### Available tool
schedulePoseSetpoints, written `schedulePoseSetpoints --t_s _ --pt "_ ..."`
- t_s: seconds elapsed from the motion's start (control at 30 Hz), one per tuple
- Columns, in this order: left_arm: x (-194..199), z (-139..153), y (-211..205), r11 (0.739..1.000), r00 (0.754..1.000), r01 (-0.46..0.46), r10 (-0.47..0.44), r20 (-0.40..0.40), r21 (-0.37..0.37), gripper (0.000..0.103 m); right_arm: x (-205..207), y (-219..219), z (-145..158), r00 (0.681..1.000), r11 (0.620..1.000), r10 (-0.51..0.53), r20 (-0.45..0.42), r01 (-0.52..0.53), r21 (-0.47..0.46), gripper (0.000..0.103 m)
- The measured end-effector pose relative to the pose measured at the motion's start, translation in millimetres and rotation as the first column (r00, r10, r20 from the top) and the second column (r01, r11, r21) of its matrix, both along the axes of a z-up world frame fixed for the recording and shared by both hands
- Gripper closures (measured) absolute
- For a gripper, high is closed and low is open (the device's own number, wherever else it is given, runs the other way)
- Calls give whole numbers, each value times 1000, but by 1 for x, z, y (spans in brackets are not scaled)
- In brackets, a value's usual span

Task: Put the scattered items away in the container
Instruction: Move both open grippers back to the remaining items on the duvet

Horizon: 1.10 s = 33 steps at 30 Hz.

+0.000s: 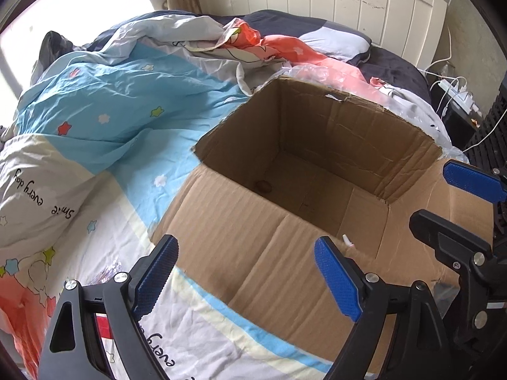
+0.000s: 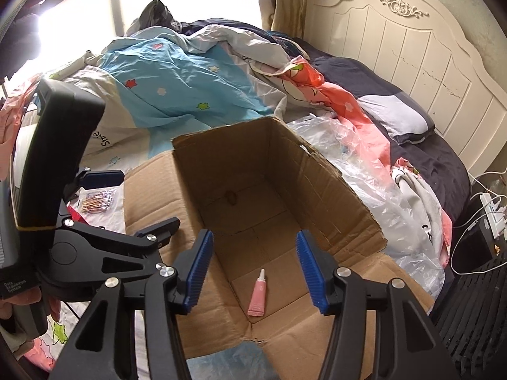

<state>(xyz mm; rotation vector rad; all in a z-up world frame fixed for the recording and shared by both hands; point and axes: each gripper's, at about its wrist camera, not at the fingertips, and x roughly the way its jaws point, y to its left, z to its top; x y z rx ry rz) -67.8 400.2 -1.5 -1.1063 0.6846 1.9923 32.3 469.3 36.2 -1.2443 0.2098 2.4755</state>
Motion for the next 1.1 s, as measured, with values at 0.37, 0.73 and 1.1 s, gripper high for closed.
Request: schedulePoseSetpoints --t_s 0.37,0.73,1.1 --pt "-5 2 -34 997 996 -79 79 34 18 13 -5 -31 10 997 996 76 9 -77 36 51" --pt "-16 -2 -76 990 990 -138 138 42 12 13 -25 -71 11 984 983 175 27 -176 44 51" --pt "-33 -13 -127 974 972 -228 228 55 -6 13 -48 -111 -3 963 965 262 56 -263 20 51"
